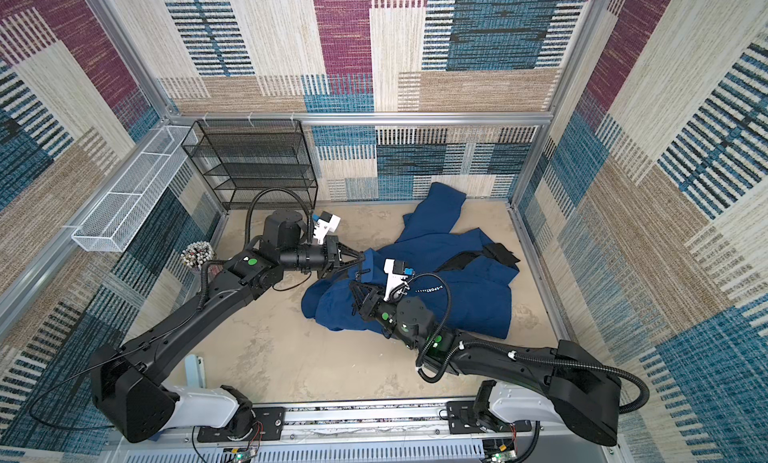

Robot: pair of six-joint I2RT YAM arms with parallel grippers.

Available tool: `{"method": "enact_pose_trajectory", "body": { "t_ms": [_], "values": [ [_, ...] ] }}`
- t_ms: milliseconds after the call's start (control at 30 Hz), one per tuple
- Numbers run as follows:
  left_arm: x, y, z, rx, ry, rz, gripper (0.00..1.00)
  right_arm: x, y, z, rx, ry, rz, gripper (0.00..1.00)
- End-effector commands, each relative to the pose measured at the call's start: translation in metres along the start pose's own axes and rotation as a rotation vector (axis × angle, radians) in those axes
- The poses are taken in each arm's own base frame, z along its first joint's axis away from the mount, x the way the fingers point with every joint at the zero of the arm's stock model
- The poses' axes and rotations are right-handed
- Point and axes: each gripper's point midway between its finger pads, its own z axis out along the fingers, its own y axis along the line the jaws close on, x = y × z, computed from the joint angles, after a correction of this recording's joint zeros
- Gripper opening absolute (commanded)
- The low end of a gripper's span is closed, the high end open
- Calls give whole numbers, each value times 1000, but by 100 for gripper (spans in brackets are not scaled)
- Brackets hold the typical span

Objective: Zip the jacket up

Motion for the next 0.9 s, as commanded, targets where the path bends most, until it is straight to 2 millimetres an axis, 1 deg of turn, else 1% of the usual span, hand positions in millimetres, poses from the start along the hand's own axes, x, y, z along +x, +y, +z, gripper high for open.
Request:
{"method": "enact_pose_trajectory", "body": {
  "t_ms": [0, 67, 167, 267, 333, 467, 533, 600, 733, 800, 867],
  "values": [
    [-8, -11, -3, 29, -37, 31, 0, -8, 12, 2, -41, -22, 14, 16],
    [-9, -10, -3, 21, -40, 35, 0, -6, 6, 2, -1, -9, 13, 9],
    [-12, -7, -3, 16, -42, 35, 0, -6, -21, -4, 164, -2, 23, 1],
    [-14, -7, 2, 42, -44, 11, 0, -4, -51, -20, 326, 12, 14, 0],
    [-15, -7, 8, 73, -31, -12, 0, -5, -63, -31, 401, 22, -5, 0],
    [-17, -2, 9, 49, -42, -6, 0, -9, -84, -56, 554, 50, -59, 0],
    [-17, 1, 10, 36, -45, -4, 0, -15, -91, -67, 604, 45, -78, 0],
    [-13, 4, 13, 31, -37, -8, 0, -25, -94, -79, 647, 22, -96, 0],
    [0, 12, 24, 32, -20, -30, 0, -47, -91, -97, 673, -19, -129, 0],
    [9, 16, 35, 38, -9, -43, 0, -47, -87, -97, 635, 1, -145, 0],
    [19, 21, 48, 46, 10, -63, 0, -35, -77, -87, 526, 72, -144, 0]
  ]
}}
